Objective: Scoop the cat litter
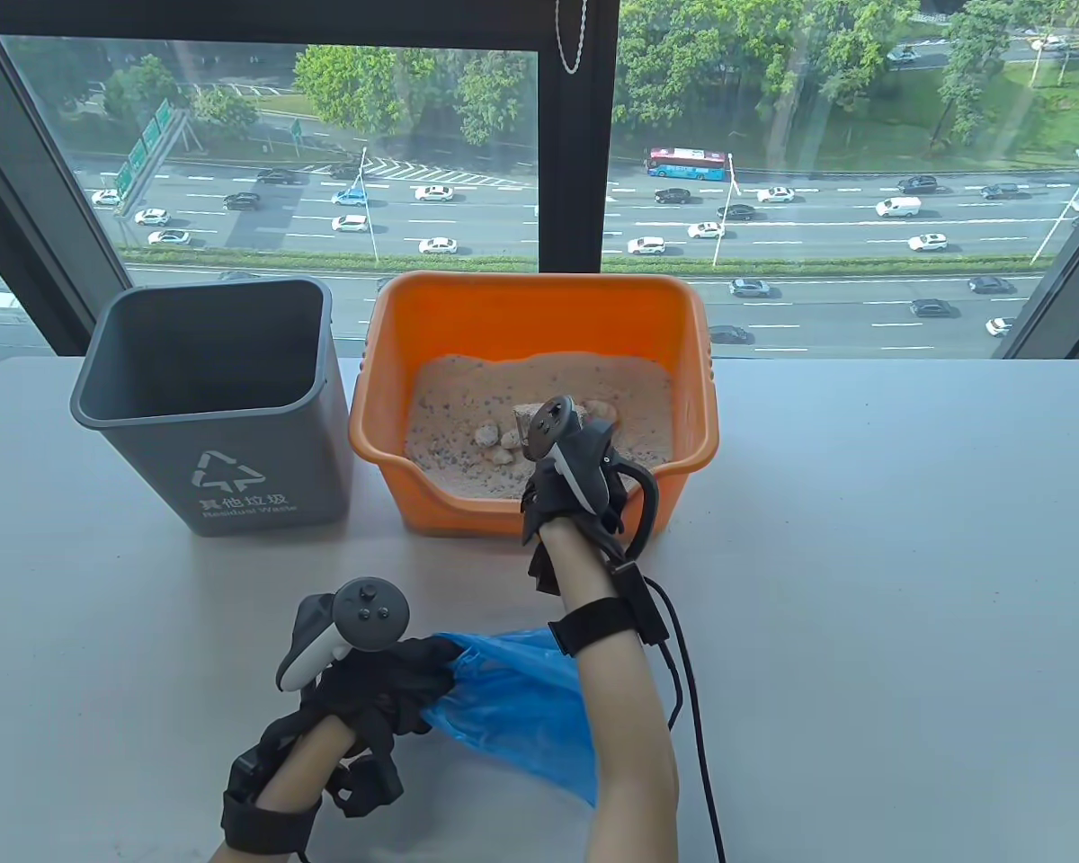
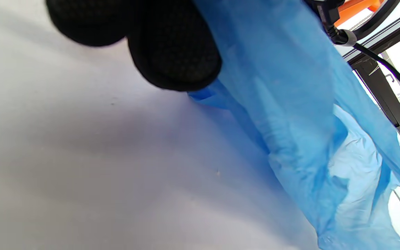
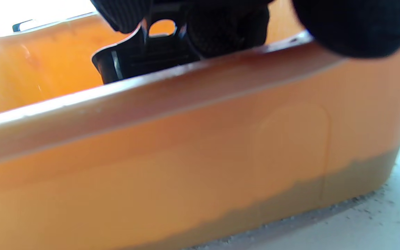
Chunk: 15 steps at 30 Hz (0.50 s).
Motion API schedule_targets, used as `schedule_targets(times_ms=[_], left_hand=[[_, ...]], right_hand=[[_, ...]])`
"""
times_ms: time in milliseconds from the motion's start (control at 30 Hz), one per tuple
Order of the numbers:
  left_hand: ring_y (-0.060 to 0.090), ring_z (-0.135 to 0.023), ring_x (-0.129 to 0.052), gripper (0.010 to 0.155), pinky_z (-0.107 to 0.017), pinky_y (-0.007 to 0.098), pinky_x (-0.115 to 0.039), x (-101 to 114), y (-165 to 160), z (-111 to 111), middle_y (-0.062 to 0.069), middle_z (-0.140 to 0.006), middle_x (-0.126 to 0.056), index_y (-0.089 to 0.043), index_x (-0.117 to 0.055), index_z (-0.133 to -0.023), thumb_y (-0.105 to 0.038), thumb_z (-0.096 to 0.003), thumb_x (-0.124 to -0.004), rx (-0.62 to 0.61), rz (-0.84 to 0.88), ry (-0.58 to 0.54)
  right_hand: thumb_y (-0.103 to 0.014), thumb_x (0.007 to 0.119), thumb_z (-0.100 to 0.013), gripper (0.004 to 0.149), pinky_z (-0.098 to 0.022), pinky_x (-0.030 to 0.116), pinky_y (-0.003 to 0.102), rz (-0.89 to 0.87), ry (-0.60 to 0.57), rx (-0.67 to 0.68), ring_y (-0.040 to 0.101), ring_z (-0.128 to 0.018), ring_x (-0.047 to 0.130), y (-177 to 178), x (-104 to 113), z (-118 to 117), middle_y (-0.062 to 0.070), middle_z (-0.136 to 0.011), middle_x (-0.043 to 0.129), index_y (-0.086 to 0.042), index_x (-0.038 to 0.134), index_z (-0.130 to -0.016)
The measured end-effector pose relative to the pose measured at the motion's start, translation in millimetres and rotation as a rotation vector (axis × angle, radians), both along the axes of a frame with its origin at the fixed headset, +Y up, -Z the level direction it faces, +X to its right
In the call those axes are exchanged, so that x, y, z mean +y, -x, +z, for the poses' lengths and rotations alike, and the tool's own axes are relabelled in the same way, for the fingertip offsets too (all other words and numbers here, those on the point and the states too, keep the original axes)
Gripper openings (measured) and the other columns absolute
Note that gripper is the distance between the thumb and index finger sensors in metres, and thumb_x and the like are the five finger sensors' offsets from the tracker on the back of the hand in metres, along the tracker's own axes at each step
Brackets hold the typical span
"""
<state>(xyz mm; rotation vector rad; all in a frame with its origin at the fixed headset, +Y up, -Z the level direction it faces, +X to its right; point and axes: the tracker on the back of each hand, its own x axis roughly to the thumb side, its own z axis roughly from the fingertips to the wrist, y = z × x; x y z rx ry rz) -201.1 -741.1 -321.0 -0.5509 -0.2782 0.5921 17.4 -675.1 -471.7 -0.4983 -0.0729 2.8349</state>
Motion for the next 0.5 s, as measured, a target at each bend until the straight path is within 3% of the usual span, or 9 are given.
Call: schedule_targets(times_ms=[33, 67, 133, 233, 300, 333, 400, 500], left_hand=[[0.014, -0.043, -0.099, 0.040, -0.035, 0.032, -0.083, 0.7, -0.2, 0.3, 0.014, -0.087, -0.077, -0.032, -0.070, -0.094, -0.026, -0.0542, -0.071, 0.002, -0.001, -0.005], [0.014, -0.042, -0.099, 0.040, -0.035, 0.032, -0.083, 1.1, -0.3, 0.3, 0.014, -0.087, -0.077, -0.032, -0.070, -0.094, -0.026, -0.0542, -0.071, 0.002, 0.000, -0.007], [0.014, -0.042, -0.099, 0.040, -0.035, 0.032, -0.083, 1.9, -0.4, 0.5, 0.014, -0.087, -0.077, -0.032, -0.070, -0.094, -0.026, -0.0542, -0.071, 0.002, 0.001, -0.012], [0.014, -0.042, -0.099, 0.040, -0.035, 0.032, -0.083, 2.7, 0.7, 0.4, 0.014, -0.087, -0.077, -0.031, -0.071, -0.094, -0.026, -0.0542, -0.071, 0.009, -0.004, -0.024], [0.014, -0.042, -0.099, 0.040, -0.035, 0.032, -0.083, 3.5, 1.7, 0.0, 0.014, -0.087, -0.077, -0.032, -0.070, -0.094, -0.026, -0.0542, -0.071, 0.015, -0.001, -0.029], [0.014, -0.042, -0.099, 0.040, -0.034, 0.032, -0.083, 3.6, 2.2, -0.1, 0.014, -0.087, -0.077, -0.032, -0.071, -0.094, -0.026, -0.0542, -0.071, 0.017, 0.002, -0.031], [0.014, -0.042, -0.099, 0.040, -0.034, 0.032, -0.083, 3.7, 3.2, -0.2, 0.013, -0.087, -0.078, -0.032, -0.071, -0.094, -0.026, -0.0542, -0.071, 0.021, 0.005, -0.030], [0.014, -0.041, -0.099, 0.040, -0.034, 0.032, -0.083, 4.1, 3.8, 0.0, 0.013, -0.087, -0.078, -0.032, -0.071, -0.093, -0.026, -0.0541, -0.072, 0.024, 0.007, -0.034]], right_hand=[[-0.043, 0.070, -0.045, 0.058, -0.015, 0.082, 0.031, 0.015, -0.088, -0.011, 0.000, -0.005, 0.080, 0.3, 2.6, 4.9, 0.020, -0.058, 0.084, 0.002, 0.070, -0.082], [-0.042, 0.071, -0.045, 0.058, -0.014, 0.082, 0.032, 0.037, -0.109, -0.003, 0.001, -0.005, 0.080, 0.8, 4.3, 6.2, 0.020, -0.057, 0.085, 0.002, 0.071, -0.082], [-0.044, 0.070, -0.045, 0.058, -0.015, 0.083, 0.029, 0.049, -0.030, 0.040, -0.001, -0.006, 0.080, -1.4, 7.1, 7.8, 0.018, -0.058, 0.085, 0.000, 0.071, -0.083], [-0.042, 0.071, -0.045, 0.058, -0.014, 0.082, 0.032, 0.055, -0.154, 0.023, 0.001, -0.005, 0.080, -2.9, 10.4, 14.5, 0.020, -0.058, 0.085, 0.002, 0.071, -0.082], [-0.044, 0.070, -0.045, 0.058, -0.015, 0.083, 0.029, 0.048, -0.046, 0.100, -0.001, -0.006, 0.080, -3.3, 11.0, 14.6, 0.018, -0.059, 0.085, 0.000, 0.071, -0.083], [-0.044, 0.071, -0.045, 0.058, -0.015, 0.083, 0.029, 0.021, -0.041, 0.078, -0.001, -0.006, 0.080, -3.5, 11.0, 16.8, 0.018, -0.059, 0.085, 0.000, 0.071, -0.083], [-0.043, 0.072, -0.045, 0.058, -0.014, 0.082, 0.031, 0.032, -0.142, 0.035, 0.001, -0.005, 0.080, -3.0, 11.3, 19.7, 0.020, -0.058, 0.085, 0.001, 0.072, -0.082], [-0.045, 0.071, -0.045, 0.058, -0.016, 0.083, 0.029, 0.029, -0.032, 0.135, -0.001, -0.006, 0.080, -2.6, 9.6, 17.0, 0.018, -0.059, 0.085, -0.001, 0.071, -0.083]])
